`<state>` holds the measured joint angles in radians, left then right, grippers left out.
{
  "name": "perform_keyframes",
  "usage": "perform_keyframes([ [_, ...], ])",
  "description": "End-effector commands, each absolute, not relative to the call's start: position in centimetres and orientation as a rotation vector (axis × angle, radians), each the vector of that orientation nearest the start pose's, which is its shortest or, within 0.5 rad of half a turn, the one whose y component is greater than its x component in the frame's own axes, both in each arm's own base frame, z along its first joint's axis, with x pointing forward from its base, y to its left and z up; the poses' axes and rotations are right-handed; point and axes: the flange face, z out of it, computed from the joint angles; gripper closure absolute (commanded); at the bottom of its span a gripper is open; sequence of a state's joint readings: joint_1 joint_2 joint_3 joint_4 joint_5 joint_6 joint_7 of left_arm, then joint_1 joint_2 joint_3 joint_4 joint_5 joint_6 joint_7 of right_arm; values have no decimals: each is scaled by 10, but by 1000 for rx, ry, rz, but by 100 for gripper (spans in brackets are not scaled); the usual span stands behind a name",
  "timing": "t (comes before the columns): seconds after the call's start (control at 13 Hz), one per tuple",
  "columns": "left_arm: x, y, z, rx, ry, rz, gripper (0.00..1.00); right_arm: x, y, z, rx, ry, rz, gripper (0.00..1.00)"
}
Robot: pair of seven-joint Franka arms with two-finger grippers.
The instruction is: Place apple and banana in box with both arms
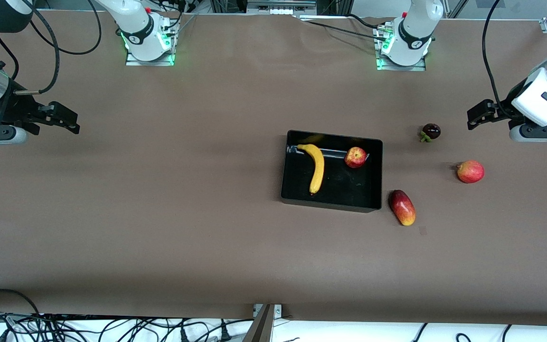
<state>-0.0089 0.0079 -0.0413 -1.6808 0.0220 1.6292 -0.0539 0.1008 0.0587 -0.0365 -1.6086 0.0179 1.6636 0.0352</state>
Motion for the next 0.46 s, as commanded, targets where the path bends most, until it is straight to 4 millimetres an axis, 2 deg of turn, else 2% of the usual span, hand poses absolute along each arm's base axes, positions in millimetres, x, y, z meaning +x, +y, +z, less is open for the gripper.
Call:
perform_keyframes([
  [0.0,557,-26,576,-3146,-13,109,0,578,39,586,-3123,-24,-3,0],
  [0.38,556,-27,576,-3145,-20,114,0,578,39,586,-3123,-24,-3,0],
])
